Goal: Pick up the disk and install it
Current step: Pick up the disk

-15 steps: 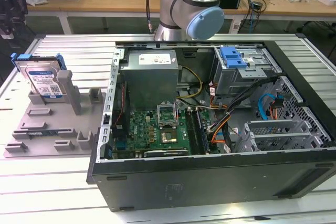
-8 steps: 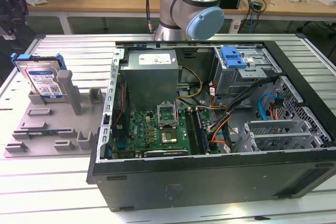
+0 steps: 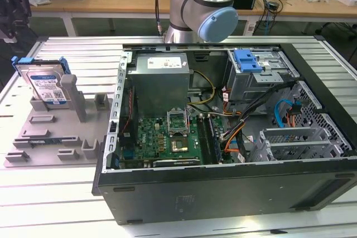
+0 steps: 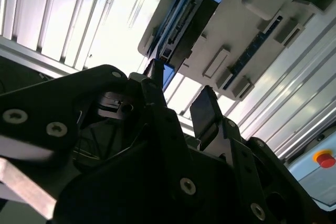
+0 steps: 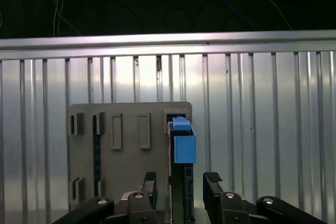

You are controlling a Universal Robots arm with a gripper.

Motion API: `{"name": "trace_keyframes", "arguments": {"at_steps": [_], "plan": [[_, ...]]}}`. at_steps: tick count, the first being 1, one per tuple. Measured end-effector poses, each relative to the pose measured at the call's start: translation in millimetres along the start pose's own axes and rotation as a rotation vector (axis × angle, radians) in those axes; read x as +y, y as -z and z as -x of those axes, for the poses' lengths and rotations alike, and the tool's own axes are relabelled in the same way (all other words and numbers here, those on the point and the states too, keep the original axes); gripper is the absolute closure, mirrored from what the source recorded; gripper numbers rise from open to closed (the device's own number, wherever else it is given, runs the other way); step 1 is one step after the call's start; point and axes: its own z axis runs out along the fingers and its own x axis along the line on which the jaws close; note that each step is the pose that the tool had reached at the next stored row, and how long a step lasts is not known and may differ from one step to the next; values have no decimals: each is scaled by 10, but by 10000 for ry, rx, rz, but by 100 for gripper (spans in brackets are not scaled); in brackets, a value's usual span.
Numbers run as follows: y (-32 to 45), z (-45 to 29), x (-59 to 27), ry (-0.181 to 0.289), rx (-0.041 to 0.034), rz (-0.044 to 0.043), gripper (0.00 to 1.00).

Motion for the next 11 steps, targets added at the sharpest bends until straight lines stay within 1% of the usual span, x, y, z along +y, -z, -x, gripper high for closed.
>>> {"name": "trace_keyframes", "arguments": {"at_steps": [5,11], "plan": [[-27,2,43,-38,-2,-2,52],[-83,30,45,-24,-2,0,52]]}}
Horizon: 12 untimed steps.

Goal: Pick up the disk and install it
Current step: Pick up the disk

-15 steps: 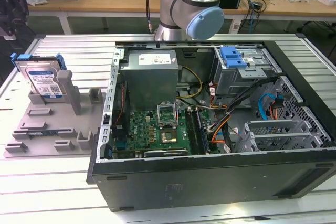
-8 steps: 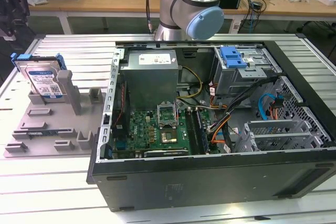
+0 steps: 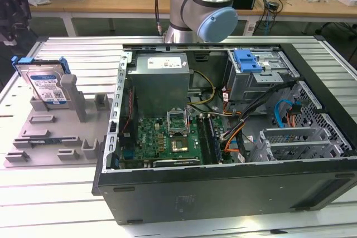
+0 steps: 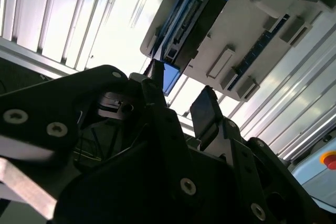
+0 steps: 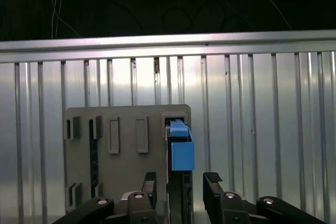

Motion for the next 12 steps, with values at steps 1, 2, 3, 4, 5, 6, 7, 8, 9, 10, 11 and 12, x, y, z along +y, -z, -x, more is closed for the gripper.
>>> {"name": "trace_keyframes", "arguments": {"at_steps": [1,2,3,4,5,6,7,8,9,10,11,12], "plan": [[-7,6,1,33,1,-1,52],[-11,11,2,77,2,-2,52],[-18,20,4,177,5,-3,52],[-25,30,7,299,9,-5,52],[-28,34,9,362,11,-7,52],[-31,38,12,423,13,-6,52],[-32,37,13,452,15,-5,52],[-32,37,13,459,16,-4,52],[-33,38,13,459,15,-5,52],[-35,38,13,459,14,-8,52],[-34,38,13,459,15,-7,52],[-34,38,13,459,15,-7,52]]}}
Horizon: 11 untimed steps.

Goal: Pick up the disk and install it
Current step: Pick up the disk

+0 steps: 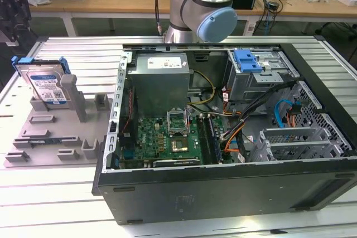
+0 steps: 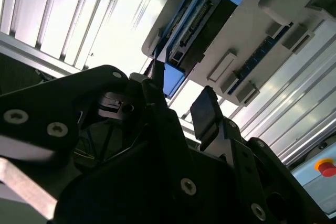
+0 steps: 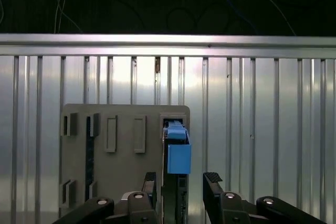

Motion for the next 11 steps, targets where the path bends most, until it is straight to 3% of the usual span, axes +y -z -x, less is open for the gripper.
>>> {"name": "trace_keyframes", "arguments": {"at_steps": [11], "plan": [[-49,-2,2,2,0,-1,52]]}}
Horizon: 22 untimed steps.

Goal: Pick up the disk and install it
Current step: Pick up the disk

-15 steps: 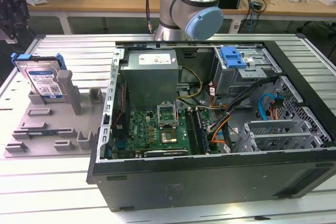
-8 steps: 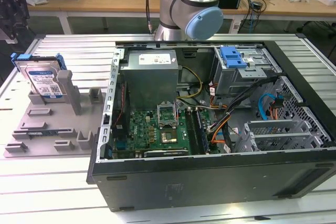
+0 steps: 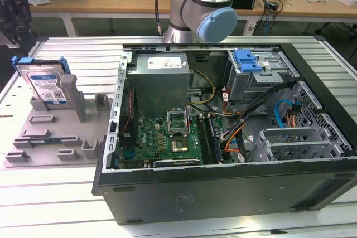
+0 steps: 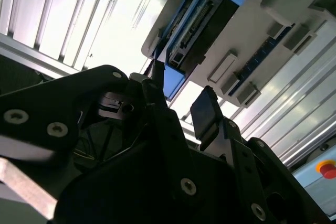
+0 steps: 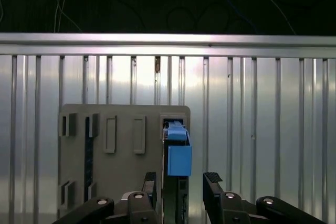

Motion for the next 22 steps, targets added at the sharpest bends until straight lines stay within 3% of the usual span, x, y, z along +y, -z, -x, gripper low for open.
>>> {"name": "trace_keyframes", "arguments": {"at_steps": [22], "plan": [[-163,-4,32,53,2,-1,52]]}}
